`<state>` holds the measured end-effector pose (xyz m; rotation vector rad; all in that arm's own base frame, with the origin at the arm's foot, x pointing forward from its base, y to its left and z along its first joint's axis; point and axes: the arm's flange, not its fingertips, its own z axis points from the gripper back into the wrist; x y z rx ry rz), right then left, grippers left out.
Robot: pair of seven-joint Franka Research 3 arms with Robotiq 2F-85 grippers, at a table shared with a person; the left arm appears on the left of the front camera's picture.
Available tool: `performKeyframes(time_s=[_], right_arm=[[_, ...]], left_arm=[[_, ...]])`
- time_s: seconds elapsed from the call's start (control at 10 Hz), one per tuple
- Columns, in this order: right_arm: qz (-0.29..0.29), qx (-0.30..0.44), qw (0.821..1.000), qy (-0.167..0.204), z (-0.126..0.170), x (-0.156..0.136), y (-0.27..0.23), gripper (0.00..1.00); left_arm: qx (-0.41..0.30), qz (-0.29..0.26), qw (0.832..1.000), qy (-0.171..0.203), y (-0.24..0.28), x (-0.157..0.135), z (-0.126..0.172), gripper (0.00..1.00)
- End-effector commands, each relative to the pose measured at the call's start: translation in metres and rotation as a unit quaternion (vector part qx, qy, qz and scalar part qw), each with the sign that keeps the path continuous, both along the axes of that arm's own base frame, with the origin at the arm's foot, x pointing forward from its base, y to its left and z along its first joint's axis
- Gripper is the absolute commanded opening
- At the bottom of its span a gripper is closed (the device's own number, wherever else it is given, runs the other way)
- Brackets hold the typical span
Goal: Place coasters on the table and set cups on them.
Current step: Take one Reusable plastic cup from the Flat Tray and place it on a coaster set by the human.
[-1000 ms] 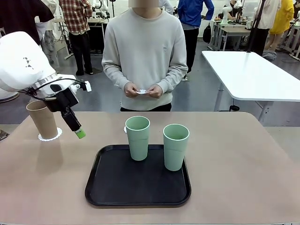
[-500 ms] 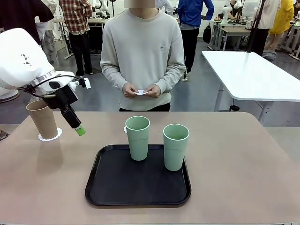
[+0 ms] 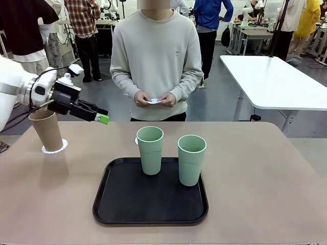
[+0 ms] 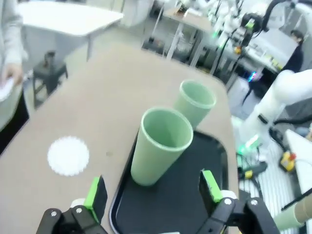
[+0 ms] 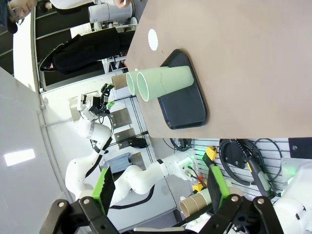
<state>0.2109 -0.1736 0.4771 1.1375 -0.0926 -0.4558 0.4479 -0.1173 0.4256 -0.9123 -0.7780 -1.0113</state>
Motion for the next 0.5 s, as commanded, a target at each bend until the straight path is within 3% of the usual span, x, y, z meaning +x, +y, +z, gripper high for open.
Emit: performKeyframes(time_s=[0.0,0.1,0.4], right_arm=[[0.002,0.005,1.000,-0.005,-0.001,-0.001,0.000,1.00],[0.002,0.005,1.000,-0.005,-0.001,-0.001,0.000,1.00],[0.002,0.005,1.000,-0.005,-0.001,-0.001,0.000,1.00]], left_arm=[[-0.080,-0.001,0.997,-0.009,0.024,-0.005,-0.031,1.00],[-0.104,0.020,0.994,-0.035,0.032,-0.005,-0.042,1.00],[-0.108,0.012,0.992,-0.064,0.037,0.000,-0.077,1.00]])
